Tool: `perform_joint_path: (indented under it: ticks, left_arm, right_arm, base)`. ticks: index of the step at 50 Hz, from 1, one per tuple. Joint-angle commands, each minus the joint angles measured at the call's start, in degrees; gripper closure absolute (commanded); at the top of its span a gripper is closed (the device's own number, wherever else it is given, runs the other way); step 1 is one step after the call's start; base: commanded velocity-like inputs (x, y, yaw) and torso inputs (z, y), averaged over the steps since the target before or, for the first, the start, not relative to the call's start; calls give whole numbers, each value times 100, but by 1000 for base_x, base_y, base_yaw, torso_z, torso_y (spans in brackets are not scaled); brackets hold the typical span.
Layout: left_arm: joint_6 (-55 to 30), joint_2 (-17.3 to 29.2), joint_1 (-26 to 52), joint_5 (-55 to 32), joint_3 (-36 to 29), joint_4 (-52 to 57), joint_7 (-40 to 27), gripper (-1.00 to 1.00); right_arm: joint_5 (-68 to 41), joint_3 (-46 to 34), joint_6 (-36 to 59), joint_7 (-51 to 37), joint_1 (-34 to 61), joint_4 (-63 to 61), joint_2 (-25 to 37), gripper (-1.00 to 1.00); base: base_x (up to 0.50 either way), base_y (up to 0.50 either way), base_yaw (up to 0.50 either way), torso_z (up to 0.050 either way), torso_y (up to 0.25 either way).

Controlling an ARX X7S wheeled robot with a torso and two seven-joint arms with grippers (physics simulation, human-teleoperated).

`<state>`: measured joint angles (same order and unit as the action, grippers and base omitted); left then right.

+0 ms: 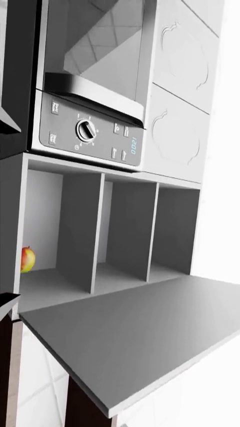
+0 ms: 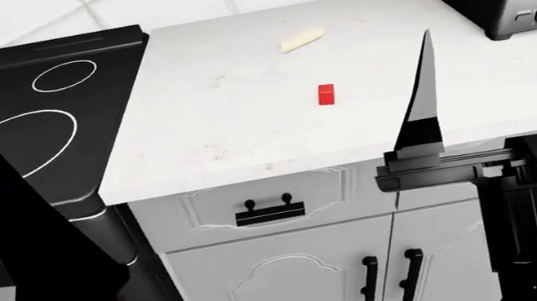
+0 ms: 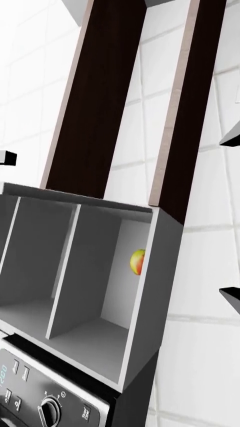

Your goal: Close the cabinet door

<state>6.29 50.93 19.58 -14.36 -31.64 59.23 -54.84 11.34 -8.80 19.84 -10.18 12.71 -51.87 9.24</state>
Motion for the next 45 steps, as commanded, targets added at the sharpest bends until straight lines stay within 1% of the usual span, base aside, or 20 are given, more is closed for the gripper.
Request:
perform_joint_path:
  ticks: [1,5,11,26,31,36,37,38,45]
  left_arm:
    - [54,108,69,31,-156,-14,-118,-100]
    - [65,120,79,39,-190,-12,-127,-100]
    - [64,125,102,57,-239,-18,-142,-100]
    - [76,145,144,86,-334,-30,-172,-100]
    - [97,234,151,89,-351,48,-238,-100]
    - [171,270,165,177,-419,33,-278,-100]
    - [450,268,82,405,-395,-15,-297,-100]
    - [554,318,25,459,-393,-21,-297,-100]
    - [472,328,42,488,-412,-15,-329,-100]
  right_arm:
    - [-351,107,-222,-15,-88,31,53,-100]
    - [-531,163,-441,-22,-175,88,83,-100]
    - [-586,124,-336,1,-124,94,108,-100]
    - [-668,116,-389,-59,-128,147,175,-100]
    - [-758,144,-473,-91,-146,148,172,-100]
    - [-809,167,-541,-139,-172,168,170,-100]
    - [-793,159,-548,-148,-173,171,176,-100]
    - [-800,158,-563,-153,-176,174,180,-100]
    - [-816,159,-569,-200,-179,180,197,-100]
  base:
    - [66,418,0,0,0]
    - [409,259,0,0,0]
    - [500,65,0,0,0]
    - [500,0,0,0,0]
    - [480,0,0,0,0]
    - [60,0,0,0,3]
    - [0,0,0,0,0]
    - [0,0,0,25,0]
    - [0,0,0,50,0]
